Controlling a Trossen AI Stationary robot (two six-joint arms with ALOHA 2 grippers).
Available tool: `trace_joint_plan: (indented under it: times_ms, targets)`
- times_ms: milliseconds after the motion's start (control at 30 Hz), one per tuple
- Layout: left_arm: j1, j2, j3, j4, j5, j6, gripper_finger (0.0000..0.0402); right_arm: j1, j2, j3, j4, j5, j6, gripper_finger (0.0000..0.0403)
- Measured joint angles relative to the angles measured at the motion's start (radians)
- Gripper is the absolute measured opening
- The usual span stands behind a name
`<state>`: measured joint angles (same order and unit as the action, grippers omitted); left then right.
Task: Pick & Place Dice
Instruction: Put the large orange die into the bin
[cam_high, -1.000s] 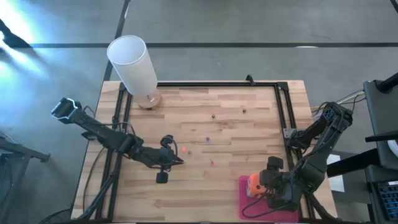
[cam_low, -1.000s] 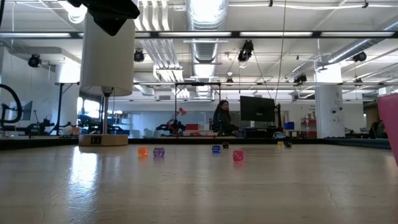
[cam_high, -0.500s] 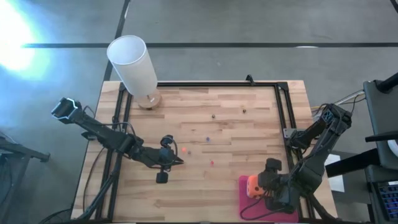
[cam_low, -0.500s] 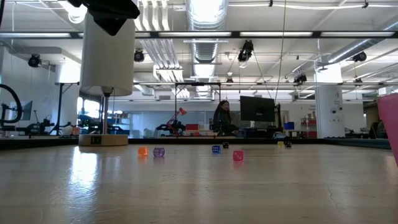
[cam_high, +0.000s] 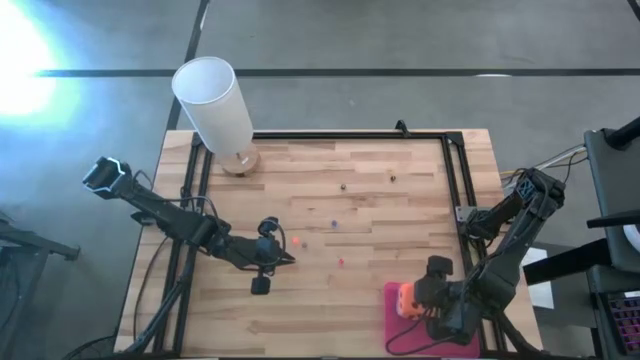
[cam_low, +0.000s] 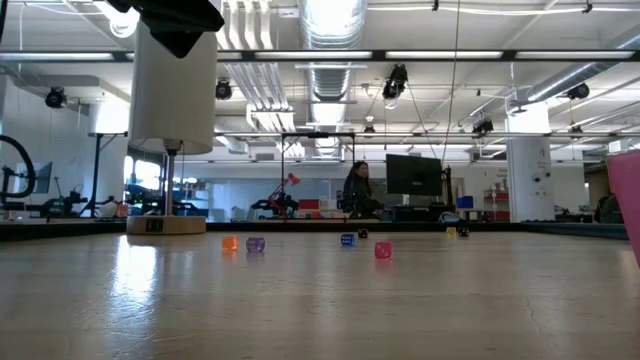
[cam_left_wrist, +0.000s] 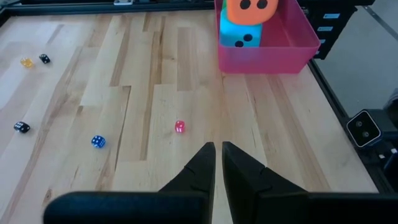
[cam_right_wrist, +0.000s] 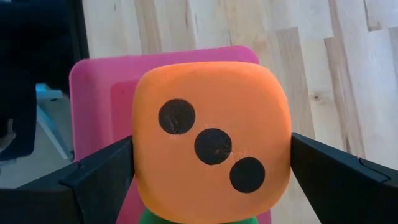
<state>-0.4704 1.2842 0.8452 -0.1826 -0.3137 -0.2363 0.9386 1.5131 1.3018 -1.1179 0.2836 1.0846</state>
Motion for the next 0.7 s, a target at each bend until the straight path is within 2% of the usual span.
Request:
trace_joint_plan:
  times_ms: [200,400,700]
  targets:
    - [0.0,0.0,0.0,-0.001,0.0,0.0,0.0036,0.0,-0.001,0.0,-0.005,-0.018,-0.015,0.04]
    - [0.0,0.0,0.0,-0.001,0.0,0.0,0.0036,0.0,-0.002,0.0,-0.005,0.051,-0.042,0.04]
    - [0.0,0.0,0.0,-0.001,0.0,0.0,0.0036,0.002,-0.002,0.0,-0.016,0.057,-0.049,0.0399]
